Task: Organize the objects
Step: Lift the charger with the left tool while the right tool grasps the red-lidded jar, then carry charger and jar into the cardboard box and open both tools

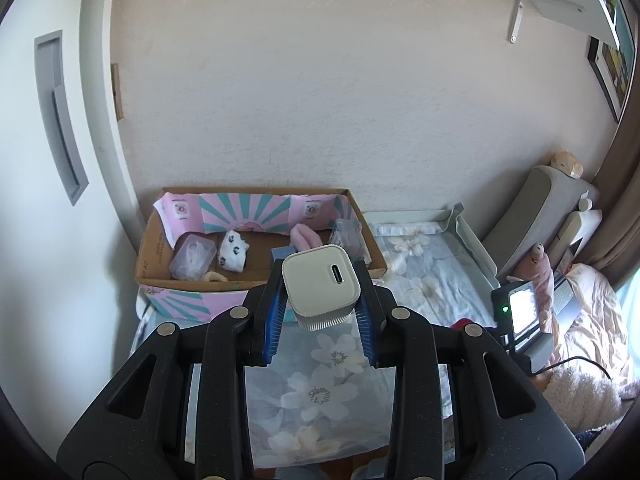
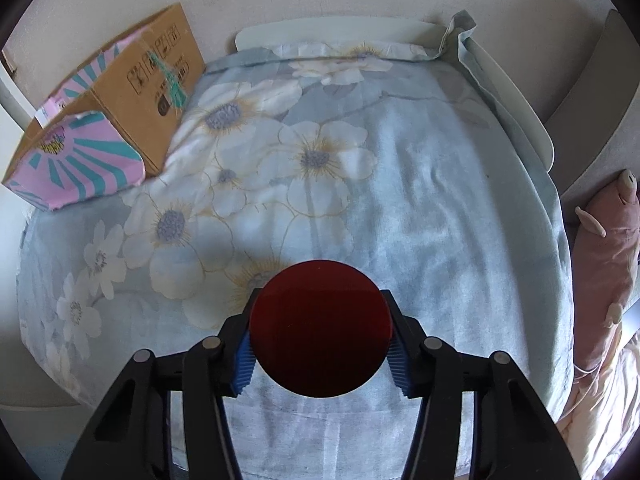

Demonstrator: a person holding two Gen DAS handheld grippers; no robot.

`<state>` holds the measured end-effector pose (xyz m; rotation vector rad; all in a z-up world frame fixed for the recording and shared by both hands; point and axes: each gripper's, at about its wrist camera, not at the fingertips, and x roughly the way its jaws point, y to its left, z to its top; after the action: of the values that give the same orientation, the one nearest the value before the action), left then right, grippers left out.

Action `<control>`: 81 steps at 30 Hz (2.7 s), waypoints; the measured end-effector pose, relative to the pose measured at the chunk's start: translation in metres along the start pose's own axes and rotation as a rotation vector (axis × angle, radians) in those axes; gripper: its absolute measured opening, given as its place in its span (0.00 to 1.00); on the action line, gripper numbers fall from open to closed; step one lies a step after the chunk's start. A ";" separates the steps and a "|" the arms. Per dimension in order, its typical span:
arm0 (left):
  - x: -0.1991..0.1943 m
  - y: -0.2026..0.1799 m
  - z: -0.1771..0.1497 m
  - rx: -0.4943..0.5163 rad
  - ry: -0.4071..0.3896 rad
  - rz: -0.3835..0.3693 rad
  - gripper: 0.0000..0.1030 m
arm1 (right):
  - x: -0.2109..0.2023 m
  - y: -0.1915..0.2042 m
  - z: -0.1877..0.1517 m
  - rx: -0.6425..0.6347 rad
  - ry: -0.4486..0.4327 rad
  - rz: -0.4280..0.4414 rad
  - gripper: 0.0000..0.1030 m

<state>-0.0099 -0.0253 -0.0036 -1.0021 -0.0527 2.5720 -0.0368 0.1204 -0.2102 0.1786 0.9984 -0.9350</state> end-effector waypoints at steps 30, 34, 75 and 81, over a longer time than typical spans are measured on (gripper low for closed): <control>0.009 0.022 0.034 -0.059 -0.028 0.044 0.28 | -0.219 0.121 0.097 -0.133 -0.507 0.145 0.49; 0.014 0.031 0.042 -0.059 -0.018 0.040 0.28 | -0.212 0.134 0.099 -0.152 -0.491 0.151 0.48; 0.249 0.139 0.089 0.005 0.406 -0.001 0.62 | 0.019 0.260 0.196 -0.376 -0.089 0.294 0.50; 0.255 0.139 0.097 0.002 0.380 -0.014 1.00 | 0.013 0.258 0.191 -0.350 -0.150 0.326 1.00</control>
<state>-0.2920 -0.0531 -0.1191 -1.4640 0.0441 2.3241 0.2788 0.1711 -0.1825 -0.0237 0.9436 -0.4608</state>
